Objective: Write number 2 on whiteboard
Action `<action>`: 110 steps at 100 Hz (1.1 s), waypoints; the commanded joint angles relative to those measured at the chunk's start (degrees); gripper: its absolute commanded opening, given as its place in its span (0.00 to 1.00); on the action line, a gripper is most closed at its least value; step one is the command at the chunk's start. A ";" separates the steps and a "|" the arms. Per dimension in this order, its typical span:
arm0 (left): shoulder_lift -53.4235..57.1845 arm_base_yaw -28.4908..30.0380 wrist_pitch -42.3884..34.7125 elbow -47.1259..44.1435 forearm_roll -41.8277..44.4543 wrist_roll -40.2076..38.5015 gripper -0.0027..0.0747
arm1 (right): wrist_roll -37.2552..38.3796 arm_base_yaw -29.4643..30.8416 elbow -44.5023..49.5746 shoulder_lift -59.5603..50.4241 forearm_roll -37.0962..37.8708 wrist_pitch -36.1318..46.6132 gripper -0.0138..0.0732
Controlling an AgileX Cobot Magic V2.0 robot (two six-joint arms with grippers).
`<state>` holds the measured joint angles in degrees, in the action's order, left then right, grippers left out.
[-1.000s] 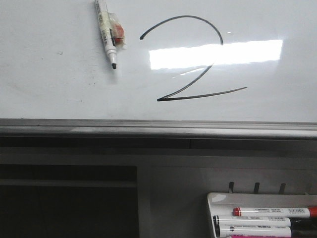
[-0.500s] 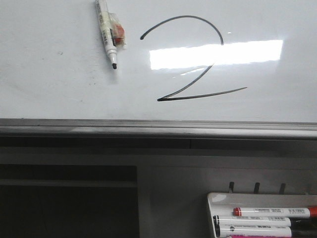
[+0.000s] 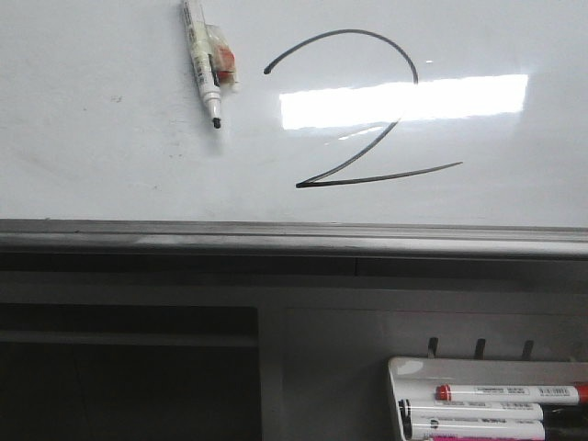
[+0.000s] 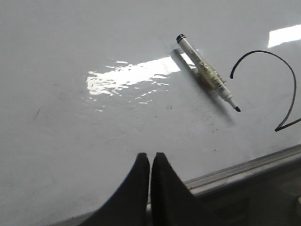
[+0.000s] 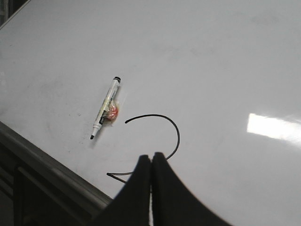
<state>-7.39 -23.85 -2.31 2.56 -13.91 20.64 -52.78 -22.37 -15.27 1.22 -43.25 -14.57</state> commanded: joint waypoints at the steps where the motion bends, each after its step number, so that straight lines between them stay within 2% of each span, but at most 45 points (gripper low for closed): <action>1: 2.79 3.24 0.15 0.48 3.44 -8.13 0.01 | 0.05 0.31 -1.45 0.66 -0.85 3.85 0.08; 11: 5.28 6.40 4.15 -1.03 3.55 -12.30 0.01 | 0.05 0.31 -1.45 0.66 -0.85 3.85 0.08; 46: 9.14 11.24 18.18 -2.38 6.34 -12.31 0.01 | 0.05 0.31 -1.45 0.66 -0.85 3.85 0.08; 110: 9.14 12.44 17.42 -3.30 4.94 -12.31 0.01 | 0.05 0.31 -1.45 0.66 -0.85 3.85 0.08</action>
<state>0.21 -11.51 18.82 0.00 -8.13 9.16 -52.78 -22.37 -15.27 1.22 -43.25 -14.57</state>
